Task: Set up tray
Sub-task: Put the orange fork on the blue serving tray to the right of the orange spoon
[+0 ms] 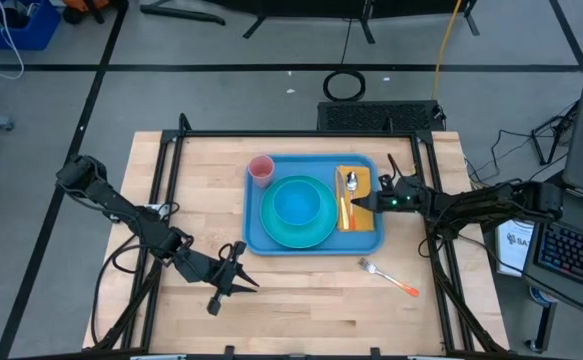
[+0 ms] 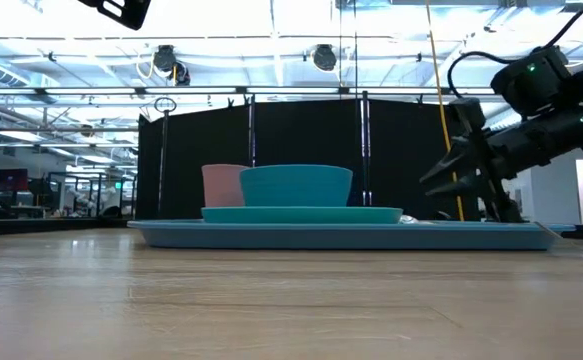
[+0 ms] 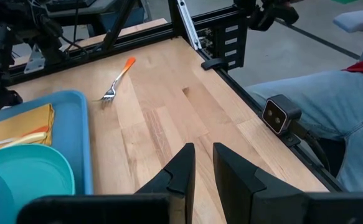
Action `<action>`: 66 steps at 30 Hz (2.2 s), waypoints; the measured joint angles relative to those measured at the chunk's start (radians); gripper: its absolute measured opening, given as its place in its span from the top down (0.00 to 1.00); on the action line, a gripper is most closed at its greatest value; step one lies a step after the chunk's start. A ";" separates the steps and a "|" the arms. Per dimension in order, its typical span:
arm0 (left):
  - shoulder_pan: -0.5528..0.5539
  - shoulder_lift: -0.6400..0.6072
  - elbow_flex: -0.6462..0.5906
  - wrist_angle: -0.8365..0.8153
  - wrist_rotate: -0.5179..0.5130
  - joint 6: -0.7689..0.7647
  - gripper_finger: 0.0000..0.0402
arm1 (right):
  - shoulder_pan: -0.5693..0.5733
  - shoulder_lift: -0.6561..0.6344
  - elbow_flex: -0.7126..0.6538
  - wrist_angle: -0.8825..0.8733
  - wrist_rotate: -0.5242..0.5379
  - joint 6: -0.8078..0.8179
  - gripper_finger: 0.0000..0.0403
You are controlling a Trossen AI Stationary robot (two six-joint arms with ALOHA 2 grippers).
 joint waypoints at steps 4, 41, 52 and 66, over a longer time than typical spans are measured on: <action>0.000 0.000 0.000 -0.002 0.000 0.000 0.84 | 0.019 -0.008 0.000 0.000 -0.021 -0.072 0.83; 0.000 0.000 0.000 -0.010 -0.002 -0.010 0.84 | 0.635 -0.066 0.201 -0.328 0.334 -0.418 1.00; 0.000 0.000 0.000 -0.010 -0.002 -0.018 0.84 | 0.848 -0.065 0.504 -0.856 0.531 -0.369 1.00; 0.000 0.000 0.000 -0.010 -0.002 -0.021 0.84 | 1.012 0.080 0.597 -1.177 0.498 -0.012 1.00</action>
